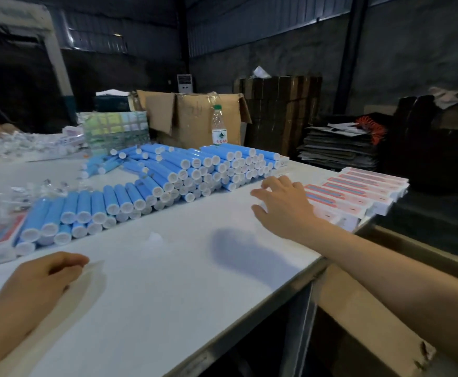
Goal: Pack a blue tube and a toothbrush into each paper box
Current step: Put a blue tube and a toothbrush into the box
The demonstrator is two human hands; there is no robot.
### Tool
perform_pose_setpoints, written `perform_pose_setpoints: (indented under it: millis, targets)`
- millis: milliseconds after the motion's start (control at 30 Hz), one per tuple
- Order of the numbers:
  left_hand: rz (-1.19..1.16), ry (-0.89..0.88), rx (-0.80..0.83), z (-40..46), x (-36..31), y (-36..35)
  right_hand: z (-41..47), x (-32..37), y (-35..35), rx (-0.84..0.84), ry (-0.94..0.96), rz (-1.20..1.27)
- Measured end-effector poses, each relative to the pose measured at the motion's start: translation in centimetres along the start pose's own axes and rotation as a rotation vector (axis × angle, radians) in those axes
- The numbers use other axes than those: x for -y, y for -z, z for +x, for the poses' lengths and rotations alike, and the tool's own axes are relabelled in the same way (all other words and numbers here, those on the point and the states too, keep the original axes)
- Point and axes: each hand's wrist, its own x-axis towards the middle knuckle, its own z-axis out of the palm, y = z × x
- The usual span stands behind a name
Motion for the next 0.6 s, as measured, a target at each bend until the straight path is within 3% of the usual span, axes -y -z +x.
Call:
perform_pose_setpoints:
  millis: [167,300,600]
  targets:
    - [0.039,-0.018,-0.072,-3.0,-3.5,-0.4,3.2,12.6,0.2,0.025,0.306,0.378]
    - [0.064,-0.039,-0.086,-3.1,-3.9,-0.6,4.0,19.5,-2.0,0.140,0.376,0.480]
    - [0.085,-0.038,-0.048,-3.3,-3.8,-0.6,4.0,21.0,-4.5,0.108,0.412,0.478]
